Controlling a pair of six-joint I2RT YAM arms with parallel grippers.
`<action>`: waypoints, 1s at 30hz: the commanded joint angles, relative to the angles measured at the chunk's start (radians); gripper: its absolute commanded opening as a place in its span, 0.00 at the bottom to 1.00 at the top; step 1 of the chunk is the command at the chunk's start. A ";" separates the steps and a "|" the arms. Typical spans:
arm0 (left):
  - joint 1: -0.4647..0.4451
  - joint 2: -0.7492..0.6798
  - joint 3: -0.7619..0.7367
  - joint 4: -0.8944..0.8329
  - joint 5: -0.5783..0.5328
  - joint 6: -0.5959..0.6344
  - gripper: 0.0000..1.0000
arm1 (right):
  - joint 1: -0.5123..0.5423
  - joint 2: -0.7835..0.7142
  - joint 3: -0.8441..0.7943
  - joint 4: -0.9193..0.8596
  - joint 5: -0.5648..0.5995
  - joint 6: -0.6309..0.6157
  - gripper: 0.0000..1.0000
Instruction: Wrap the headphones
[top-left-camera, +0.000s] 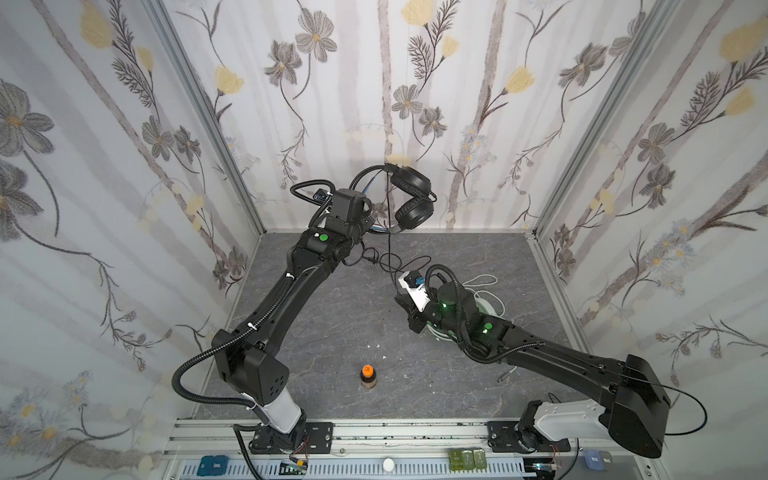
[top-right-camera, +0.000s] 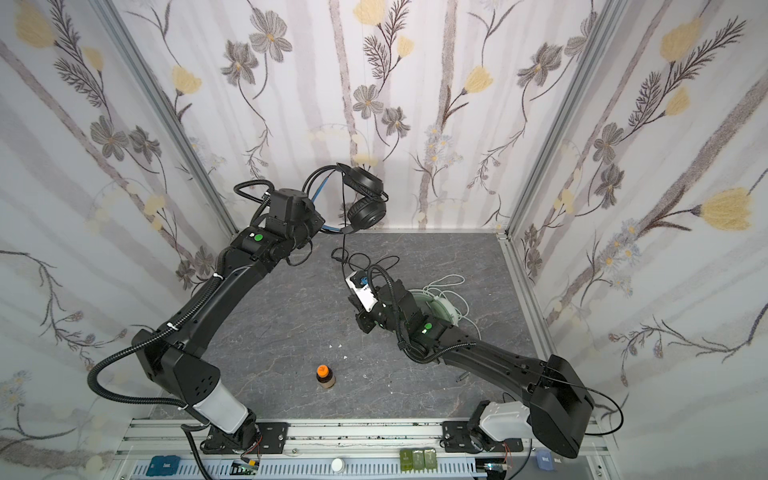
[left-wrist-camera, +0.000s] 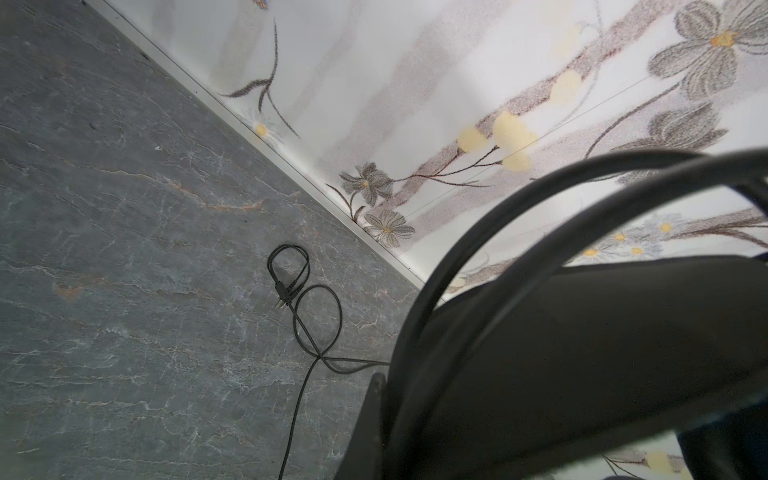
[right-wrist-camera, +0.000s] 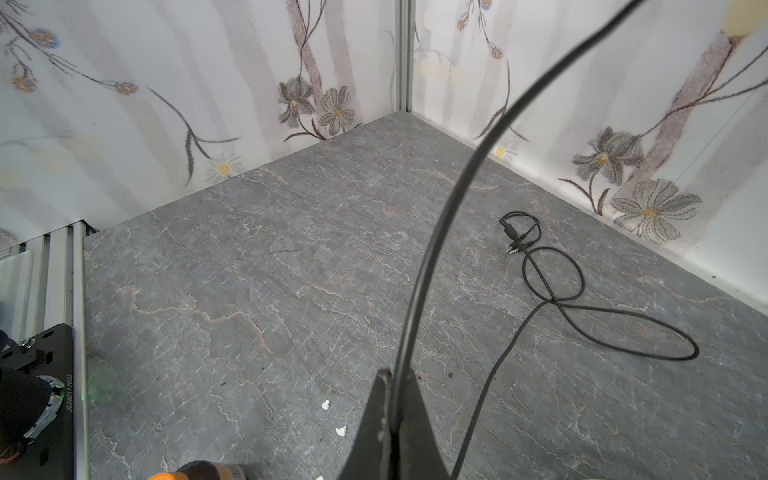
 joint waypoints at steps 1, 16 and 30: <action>-0.014 0.005 -0.008 0.065 -0.104 0.072 0.00 | 0.015 -0.032 0.046 -0.054 0.053 -0.061 0.00; -0.130 -0.084 -0.131 0.061 -0.265 0.757 0.00 | -0.021 0.001 0.367 -0.424 0.219 -0.350 0.00; -0.142 -0.155 -0.197 -0.122 -0.034 0.872 0.00 | -0.102 -0.022 0.441 -0.553 0.381 -0.510 0.00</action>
